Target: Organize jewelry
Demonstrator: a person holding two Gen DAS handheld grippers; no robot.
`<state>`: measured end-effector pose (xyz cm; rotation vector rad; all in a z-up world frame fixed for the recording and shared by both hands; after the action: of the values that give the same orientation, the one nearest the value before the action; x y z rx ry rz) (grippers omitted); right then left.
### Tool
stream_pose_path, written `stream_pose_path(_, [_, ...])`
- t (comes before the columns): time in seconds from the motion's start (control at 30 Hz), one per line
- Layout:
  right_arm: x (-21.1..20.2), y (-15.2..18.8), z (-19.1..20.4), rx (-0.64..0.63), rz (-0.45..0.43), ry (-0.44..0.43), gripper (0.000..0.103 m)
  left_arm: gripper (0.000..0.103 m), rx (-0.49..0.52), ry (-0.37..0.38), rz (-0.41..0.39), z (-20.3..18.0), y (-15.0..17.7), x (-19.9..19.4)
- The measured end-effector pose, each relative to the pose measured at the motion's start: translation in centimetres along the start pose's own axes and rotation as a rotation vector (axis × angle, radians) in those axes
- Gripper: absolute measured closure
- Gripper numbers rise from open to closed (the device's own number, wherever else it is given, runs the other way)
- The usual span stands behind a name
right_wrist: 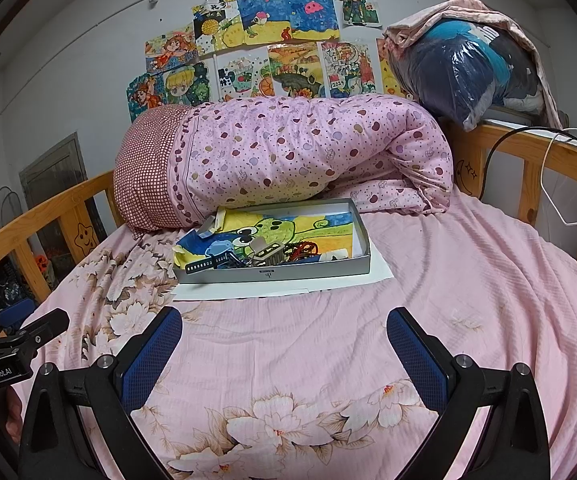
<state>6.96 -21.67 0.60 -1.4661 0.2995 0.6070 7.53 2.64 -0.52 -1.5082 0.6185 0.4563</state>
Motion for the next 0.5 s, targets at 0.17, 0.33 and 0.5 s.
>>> stream_pose_path(0.17, [0.04,-0.09,-0.08,0.001,0.001,-0.001,0.0,0.001,0.0,-0.001,0.0,-0.04,-0.01,-0.02])
stream_pose_path(0.33, [-0.02,-0.07,-0.03,0.002,0.0,-0.001,0.0,0.001,0.0,0.0,0.001,-0.04,-0.03,-0.03])
stream_pose_path(0.5, [0.0,-0.1,-0.07,0.002,0.002,-0.002,0.0,0.001,0.001,0.0,0.001,-0.05,-0.04,-0.02])
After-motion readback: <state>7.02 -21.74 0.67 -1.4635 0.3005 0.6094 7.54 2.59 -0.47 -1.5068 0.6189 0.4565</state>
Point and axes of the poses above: each gripper's, at about its wrist camera, not at the fingertips, and x roughly the way its jaws point, z to its left, y to its underside, the point moved 1 cm from there along x, roughly the way its jaws point, and after that the axes turned 10 degrees about z, right-handed, at the moved point
